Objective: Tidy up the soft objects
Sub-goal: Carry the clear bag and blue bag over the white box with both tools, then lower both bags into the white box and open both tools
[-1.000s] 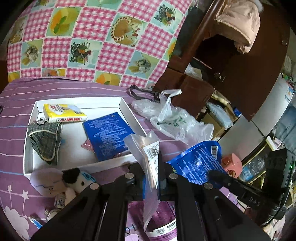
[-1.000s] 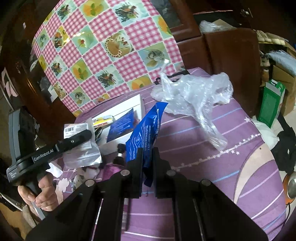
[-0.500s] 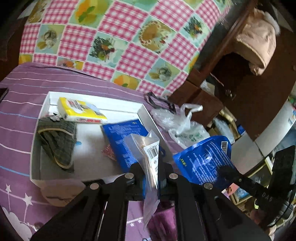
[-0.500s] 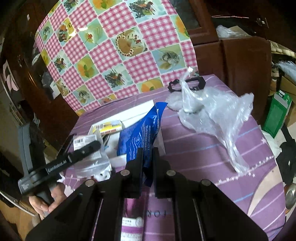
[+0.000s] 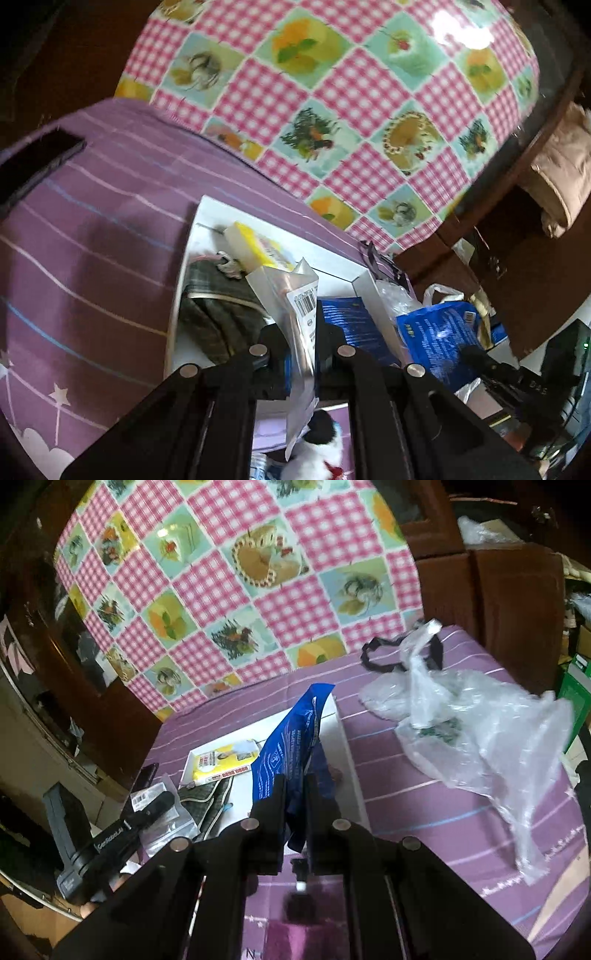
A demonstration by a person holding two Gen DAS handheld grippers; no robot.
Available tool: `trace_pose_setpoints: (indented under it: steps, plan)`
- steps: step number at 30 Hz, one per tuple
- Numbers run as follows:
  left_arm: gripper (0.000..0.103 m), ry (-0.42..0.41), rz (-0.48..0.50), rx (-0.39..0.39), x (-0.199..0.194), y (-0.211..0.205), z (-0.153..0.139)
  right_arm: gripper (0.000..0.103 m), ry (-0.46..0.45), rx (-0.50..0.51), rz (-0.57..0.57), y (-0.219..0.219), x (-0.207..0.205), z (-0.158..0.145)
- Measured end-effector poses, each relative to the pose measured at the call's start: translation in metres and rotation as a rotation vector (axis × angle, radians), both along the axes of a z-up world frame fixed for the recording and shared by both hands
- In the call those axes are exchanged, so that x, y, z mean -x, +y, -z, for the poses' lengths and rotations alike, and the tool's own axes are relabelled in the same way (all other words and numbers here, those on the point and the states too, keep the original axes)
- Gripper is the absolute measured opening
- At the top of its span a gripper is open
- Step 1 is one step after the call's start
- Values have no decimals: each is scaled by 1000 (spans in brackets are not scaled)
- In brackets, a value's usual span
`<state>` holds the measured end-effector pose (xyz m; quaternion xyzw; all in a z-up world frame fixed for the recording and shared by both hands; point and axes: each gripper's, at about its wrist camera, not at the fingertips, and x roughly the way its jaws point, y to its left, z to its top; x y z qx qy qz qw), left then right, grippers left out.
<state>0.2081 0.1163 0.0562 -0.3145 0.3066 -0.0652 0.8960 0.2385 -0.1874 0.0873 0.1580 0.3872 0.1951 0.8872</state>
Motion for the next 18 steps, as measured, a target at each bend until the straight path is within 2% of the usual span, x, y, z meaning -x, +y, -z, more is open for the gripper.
trace_pose_setpoints:
  steps: [6,12,15,16,17,18]
  plan:
    - [6,-21,-14,19,-3,1,11,10,44,65,-47,34,-20,19]
    - [6,-47,3,-11,-4,-12,12,12,98,-34,-65,53,-35,35]
    - [6,-45,-15,-35,-4,-14,11,13,109,-24,-66,63,-38,38]
    - [7,-36,-30,-61,-5,-16,11,17,109,-11,-67,65,-38,38]
    - [10,-33,-41,-77,-4,-16,10,25,110,5,-64,68,-37,39]
    - [21,-30,-48,-93,-4,-17,10,30,108,18,-63,69,-37,39]
